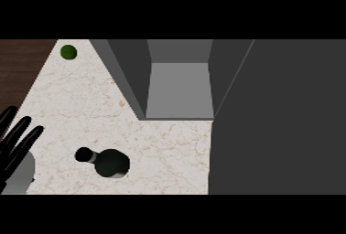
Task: Pick up the wine, place it into the cabinet and close the cabinet
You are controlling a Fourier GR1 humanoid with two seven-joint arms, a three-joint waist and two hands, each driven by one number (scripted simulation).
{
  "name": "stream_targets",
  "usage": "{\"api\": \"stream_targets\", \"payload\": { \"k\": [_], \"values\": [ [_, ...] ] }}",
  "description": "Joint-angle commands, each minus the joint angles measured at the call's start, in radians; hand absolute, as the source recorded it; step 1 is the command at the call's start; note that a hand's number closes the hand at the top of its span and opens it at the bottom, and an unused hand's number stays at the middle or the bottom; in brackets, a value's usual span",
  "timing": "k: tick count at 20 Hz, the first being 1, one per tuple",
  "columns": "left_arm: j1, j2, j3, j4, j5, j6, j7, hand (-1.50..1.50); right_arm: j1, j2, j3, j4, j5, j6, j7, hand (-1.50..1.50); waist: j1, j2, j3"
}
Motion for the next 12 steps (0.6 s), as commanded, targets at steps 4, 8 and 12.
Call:
{"api": "stream_targets", "payload": {
  "k": [4,8,12],
  "values": [
    [-0.029,0.019,0.082,-0.184,0.151,0.066,0.076,-1.5,0.094,0.002,0.046,-0.222,-0.019,-0.036,0.062,-1.5,-0.006,-0.005,0.0],
    [-0.034,0.021,0.118,-0.181,0.175,0.076,0.101,-1.5,0.044,-0.026,-0.013,-0.217,-0.068,-0.047,0.094,-1.5,0.006,-0.002,0.0],
    [-0.092,0.037,0.158,-0.17,0.177,0.119,0.127,-1.5,0.067,-0.008,0.069,-0.241,-0.021,-0.054,0.083,-1.5,-0.004,-0.005,0.0]
  ]
}}
